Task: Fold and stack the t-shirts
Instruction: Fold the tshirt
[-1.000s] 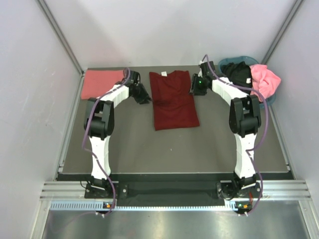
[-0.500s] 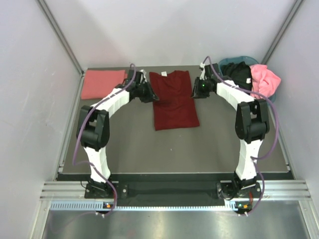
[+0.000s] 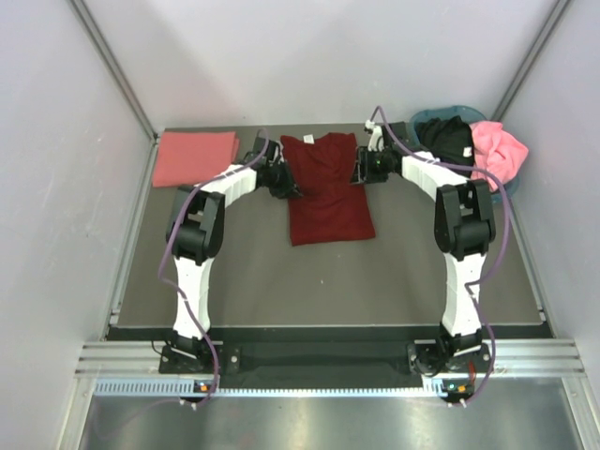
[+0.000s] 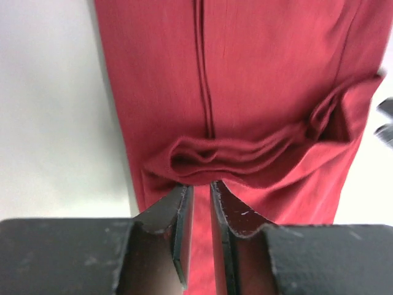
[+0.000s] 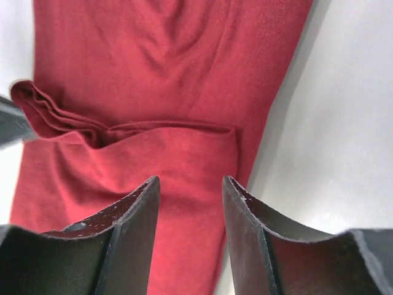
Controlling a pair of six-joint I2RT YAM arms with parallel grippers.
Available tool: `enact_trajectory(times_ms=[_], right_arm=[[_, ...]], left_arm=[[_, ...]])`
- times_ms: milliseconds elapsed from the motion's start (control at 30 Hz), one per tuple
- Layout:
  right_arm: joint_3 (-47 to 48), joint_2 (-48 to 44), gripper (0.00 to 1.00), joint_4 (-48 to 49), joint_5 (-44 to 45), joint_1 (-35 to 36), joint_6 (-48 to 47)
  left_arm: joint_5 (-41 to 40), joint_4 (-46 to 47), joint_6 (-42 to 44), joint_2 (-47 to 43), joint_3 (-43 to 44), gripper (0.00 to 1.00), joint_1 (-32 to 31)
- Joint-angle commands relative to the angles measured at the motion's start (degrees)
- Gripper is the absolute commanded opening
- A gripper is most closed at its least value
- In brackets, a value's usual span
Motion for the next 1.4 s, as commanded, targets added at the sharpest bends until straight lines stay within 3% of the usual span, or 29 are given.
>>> enact_trajectory(times_ms=[0, 367, 867, 1367], right_arm=[[4.1, 1.0, 0.46, 3.3, -1.7, -1.3, -4.6], [6.6, 4.6, 0.38, 3.1, -2.3, -1.7, -5.6], [8.5, 6.1, 0.35, 3.7, -3.7, -1.7, -5.2], [9.3, 7.5, 0.33, 3.4, -3.3, -2.0, -5.3]], left_arm=[[-3.1, -0.2, 1.4, 0.8, 6.1, 0.22, 1.6], [-5.4, -1.6, 1.7, 2.5, 8.5, 0.24, 3.0], [-2.7, -0.6, 7.6, 3.3, 8.7, 0.31, 3.0], [-1.5, 0.0, 7.5, 5.5, 9.8, 0.26, 3.1]])
